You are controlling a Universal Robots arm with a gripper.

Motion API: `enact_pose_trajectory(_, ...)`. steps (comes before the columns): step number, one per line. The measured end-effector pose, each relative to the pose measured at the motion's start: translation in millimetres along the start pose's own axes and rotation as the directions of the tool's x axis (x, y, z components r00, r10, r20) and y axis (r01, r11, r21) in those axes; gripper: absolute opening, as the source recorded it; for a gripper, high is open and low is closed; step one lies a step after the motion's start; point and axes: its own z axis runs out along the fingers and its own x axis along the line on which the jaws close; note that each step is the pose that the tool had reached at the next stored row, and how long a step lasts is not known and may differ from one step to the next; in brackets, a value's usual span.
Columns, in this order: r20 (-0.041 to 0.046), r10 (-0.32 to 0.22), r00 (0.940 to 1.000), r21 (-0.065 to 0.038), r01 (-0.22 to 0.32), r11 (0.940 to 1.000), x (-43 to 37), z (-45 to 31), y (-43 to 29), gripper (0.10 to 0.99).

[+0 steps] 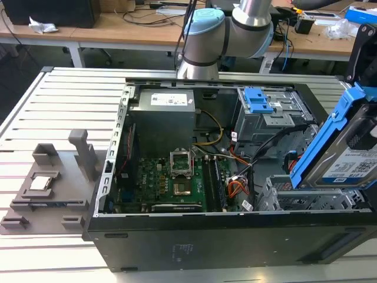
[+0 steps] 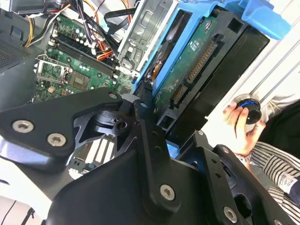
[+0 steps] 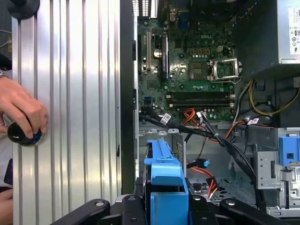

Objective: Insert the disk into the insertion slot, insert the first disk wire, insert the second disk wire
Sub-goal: 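Insert the disk into the insertion slot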

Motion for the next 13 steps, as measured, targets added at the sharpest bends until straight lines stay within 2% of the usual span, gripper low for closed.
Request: enact_pose_trajectory(13, 0.0001, 0.000, 1.0000, 0.000, 0.000, 1.0000, 0.0, 8.8, -0.3, 0.361)
